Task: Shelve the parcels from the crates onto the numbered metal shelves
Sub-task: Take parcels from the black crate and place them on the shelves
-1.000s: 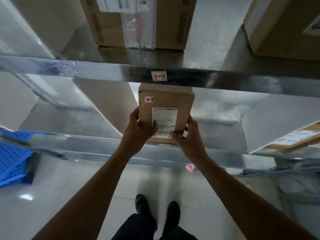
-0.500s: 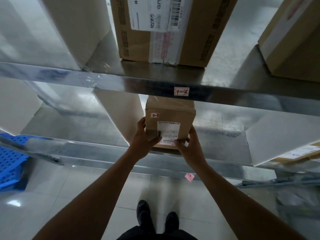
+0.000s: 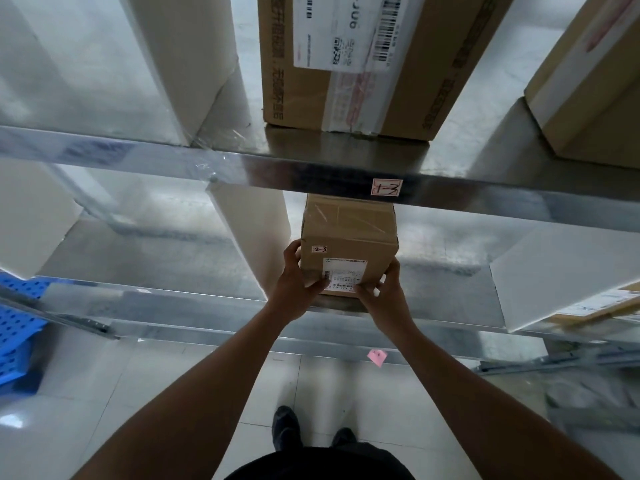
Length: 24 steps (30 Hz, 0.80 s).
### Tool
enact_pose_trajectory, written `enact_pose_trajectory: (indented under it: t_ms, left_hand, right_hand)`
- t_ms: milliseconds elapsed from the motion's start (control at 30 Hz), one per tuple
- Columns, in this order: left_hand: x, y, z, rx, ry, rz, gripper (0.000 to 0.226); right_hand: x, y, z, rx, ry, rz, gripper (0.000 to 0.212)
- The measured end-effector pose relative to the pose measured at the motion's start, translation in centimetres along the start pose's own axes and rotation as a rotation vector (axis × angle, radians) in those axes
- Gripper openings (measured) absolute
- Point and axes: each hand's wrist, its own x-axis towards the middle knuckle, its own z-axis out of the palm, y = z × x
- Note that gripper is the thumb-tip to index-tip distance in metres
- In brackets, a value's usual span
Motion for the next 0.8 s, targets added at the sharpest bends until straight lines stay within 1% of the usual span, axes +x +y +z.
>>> enact_pose_trajectory:
  t_ms: [133, 233, 300, 333, 400, 467, 500, 533, 600, 667, 800]
  left_hand:
    - [-0.1, -0.1, 0.2, 0.028, 0.022, -0.028, 0.091]
    - [-0.5, 0.3, 0.7, 0.032, 0.081, -0.105, 0.092]
    - [-1.1, 0.5, 1.1, -0.001, 0.09, -0.164, 0.096]
    - [-1.6, 0.5, 1.3, 0.013, 0.093, -0.184, 0.098]
    - [-3.5, 0.6, 1.6, 0.096, 0.125, -0.19, 0.098]
    - [-6.6, 1.1, 2.0, 0.05, 0.172, -0.198, 0.092]
    - [-8.2, 1.3, 2.2, 0.015, 0.19, -0.22, 0.086]
    - [-9.8, 1.3, 2.4, 0.016, 0.203, -0.253, 0.079]
    - [-12.9, 1.0, 2.7, 0.125, 0.219, -0.319, 0.068]
    - [-15.8, 0.6, 2.6, 0.196, 0.24, -0.338, 0.065]
    - [-21.0, 0.2, 1.6, 0.366, 0.331, -0.391, 0.064]
  right_hand:
    - [0.0, 0.2, -0.1, -0.023, -0.031, 0.003, 0.076]
    - [-0.4, -0.2, -0.3, -0.048, -0.07, -0.002, 0.076]
    - [-1.0, -0.6, -0.6, -0.034, -0.11, -0.014, 0.079]
    - [-1.4, -0.7, -0.8, -0.018, -0.129, -0.033, 0.078]
    - [-2.3, -0.1, -1.3, -0.012, -0.161, -0.065, 0.067]
    - [-3.6, 1.5, -1.8, -0.028, -0.201, -0.017, 0.059]
    - [-4.3, 2.4, -2.1, -0.077, -0.222, 0.015, 0.062]
    - [-5.0, 3.2, -2.3, -0.179, -0.249, 0.048, 0.064]
    - [-6.2, 4.6, -2.4, -0.308, -0.303, 0.059, 0.063]
    - [-7.2, 4.8, -1.8, -0.337, -0.386, -0.036, 0.06]
    - [-9.1, 3.3, 1.1, -0.517, -0.552, -0.253, 0.059]
